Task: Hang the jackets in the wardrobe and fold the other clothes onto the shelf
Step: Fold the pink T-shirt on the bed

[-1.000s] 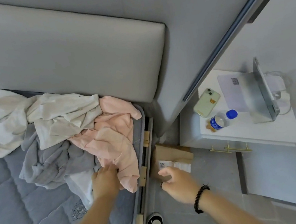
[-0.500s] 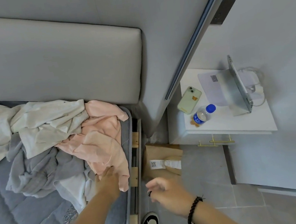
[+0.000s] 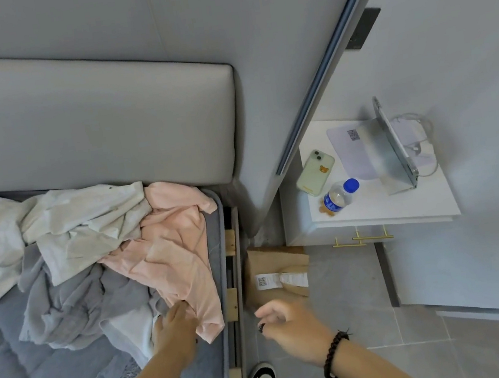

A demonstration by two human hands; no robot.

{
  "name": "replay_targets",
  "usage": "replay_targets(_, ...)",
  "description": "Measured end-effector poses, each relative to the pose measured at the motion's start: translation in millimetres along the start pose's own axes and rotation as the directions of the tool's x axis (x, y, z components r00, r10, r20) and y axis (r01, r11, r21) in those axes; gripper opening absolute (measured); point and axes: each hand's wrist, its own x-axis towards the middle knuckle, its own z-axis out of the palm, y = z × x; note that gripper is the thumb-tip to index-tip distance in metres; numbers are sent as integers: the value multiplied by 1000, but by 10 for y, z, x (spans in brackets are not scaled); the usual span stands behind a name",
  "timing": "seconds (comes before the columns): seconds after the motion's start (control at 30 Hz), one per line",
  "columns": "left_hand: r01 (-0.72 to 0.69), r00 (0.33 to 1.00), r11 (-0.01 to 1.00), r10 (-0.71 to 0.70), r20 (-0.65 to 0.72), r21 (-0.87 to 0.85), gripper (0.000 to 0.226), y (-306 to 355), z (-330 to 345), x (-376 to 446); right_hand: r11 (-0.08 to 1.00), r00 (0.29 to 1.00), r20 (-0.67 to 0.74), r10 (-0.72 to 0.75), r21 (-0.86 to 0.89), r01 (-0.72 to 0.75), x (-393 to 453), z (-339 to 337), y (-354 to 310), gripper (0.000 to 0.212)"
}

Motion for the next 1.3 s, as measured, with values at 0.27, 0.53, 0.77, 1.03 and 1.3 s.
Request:
replay_targets(0.27, 80, 996, 990, -75, -44, 112, 61, -6, -109, 238, 999, 998, 45, 45, -8, -45, 60, 165, 98, 27)
replay_targets(0.53, 137, 989, 990, -138, -57, -28, 34, 75, 129, 96, 998, 996, 57, 65, -2, -65, -13, 193, 314, 28)
replay_targets(0.77, -183, 882, 343, -357, -308, -921, 19, 312, -308, -646, 1000, 999, 18, 31, 2, -31, -448, 6, 352, 26)
replay_targets(1.03, -491, 780, -177, -524, -341, -853, 35, 493, -897, -1855, 997, 997, -13, -77, -22, 77, -1315, 5, 411, 21)
replay_targets(1.3, -691, 684, -268, -544, -486, -672, 29, 533, -1502, -3121, 943, 940, -137, -312, -167, 288, -2629, -117, 343, 19)
